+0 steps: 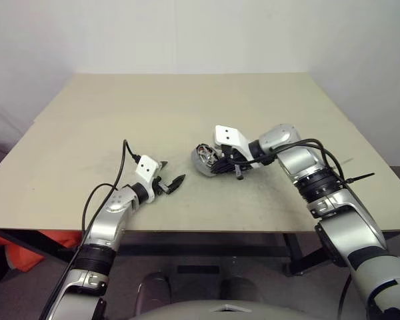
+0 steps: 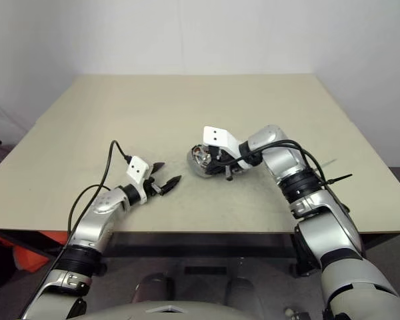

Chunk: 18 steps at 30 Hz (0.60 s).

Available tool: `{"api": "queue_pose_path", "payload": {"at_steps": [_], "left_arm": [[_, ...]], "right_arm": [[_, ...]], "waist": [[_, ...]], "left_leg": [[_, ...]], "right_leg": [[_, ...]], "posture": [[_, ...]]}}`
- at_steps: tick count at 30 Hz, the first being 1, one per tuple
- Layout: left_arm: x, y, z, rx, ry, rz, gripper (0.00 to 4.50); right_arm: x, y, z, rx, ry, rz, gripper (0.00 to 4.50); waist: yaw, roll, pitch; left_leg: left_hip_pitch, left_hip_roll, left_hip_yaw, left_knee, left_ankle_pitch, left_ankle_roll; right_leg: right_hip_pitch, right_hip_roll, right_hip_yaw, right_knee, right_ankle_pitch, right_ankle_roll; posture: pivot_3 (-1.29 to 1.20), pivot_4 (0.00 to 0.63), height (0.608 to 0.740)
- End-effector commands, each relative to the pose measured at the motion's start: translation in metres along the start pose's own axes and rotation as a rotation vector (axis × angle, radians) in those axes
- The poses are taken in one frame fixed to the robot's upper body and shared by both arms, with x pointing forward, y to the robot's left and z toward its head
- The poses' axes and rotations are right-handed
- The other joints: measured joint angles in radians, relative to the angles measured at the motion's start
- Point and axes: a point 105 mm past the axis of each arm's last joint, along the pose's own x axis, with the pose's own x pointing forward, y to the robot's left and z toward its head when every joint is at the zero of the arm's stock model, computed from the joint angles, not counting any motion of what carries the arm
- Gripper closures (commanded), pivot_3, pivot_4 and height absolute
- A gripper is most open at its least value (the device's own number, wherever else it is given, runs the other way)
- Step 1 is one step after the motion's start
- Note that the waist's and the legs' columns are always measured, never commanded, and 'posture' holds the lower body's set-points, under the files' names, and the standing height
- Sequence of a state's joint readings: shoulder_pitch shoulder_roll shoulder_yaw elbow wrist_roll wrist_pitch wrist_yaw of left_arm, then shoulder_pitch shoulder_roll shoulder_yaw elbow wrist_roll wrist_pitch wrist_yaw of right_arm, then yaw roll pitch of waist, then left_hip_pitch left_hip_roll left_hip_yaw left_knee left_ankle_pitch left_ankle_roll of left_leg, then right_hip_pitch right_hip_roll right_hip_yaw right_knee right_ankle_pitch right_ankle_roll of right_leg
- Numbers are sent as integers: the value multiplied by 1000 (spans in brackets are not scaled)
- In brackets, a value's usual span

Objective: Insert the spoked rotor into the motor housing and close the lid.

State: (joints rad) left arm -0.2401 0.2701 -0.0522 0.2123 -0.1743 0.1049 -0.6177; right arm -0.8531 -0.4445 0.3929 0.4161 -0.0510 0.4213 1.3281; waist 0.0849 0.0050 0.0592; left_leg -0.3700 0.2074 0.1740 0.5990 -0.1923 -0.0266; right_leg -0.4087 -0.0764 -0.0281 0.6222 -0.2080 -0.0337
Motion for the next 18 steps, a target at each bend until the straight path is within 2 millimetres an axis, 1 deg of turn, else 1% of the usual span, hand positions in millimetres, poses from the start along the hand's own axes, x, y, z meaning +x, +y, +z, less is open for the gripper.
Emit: {"api": "queue_pose_path", "payload": {"at_steps": [1,5,11,13,14,18], "left_arm": [[-7,7,14,29,-48,30,246],[-10,8,13,30,-46,41,246],[-12,9,14,31,-45,50,246],[-12,9,14,32,-44,51,246],[-12,9,14,33,-44,51,246],[-13,9,14,33,-42,48,246]], "right_arm": [[-2,-11,23,60,-64,-61,4496],[7,-13,24,94,-63,-76,4496],[20,-11,22,135,-57,-68,4496],[21,-13,23,142,-61,-78,3799],[21,-13,25,135,-70,-77,3531],[12,-10,40,93,-133,-70,2182]], "waist": [[-1,0,0],[5,0,0],[9,0,0],[9,0,0],[9,0,0],[9,0,0]], "left_leg": [[0,0,0,0,0,0],[0,0,0,-1,0,-1],[1,0,0,-2,1,-1],[1,0,0,-2,1,-2],[1,0,0,-2,1,-2],[1,0,0,-2,1,-2]], "right_leg": [[0,0,0,0,0,0],[0,0,0,0,0,0],[0,0,0,-1,0,0],[0,0,0,-1,0,0],[0,0,0,-1,0,0],[0,0,0,-1,0,0]], "posture": [[0,0,740],[0,0,740],[0,0,740],[0,0,740],[0,0,740],[0,0,740]]}}
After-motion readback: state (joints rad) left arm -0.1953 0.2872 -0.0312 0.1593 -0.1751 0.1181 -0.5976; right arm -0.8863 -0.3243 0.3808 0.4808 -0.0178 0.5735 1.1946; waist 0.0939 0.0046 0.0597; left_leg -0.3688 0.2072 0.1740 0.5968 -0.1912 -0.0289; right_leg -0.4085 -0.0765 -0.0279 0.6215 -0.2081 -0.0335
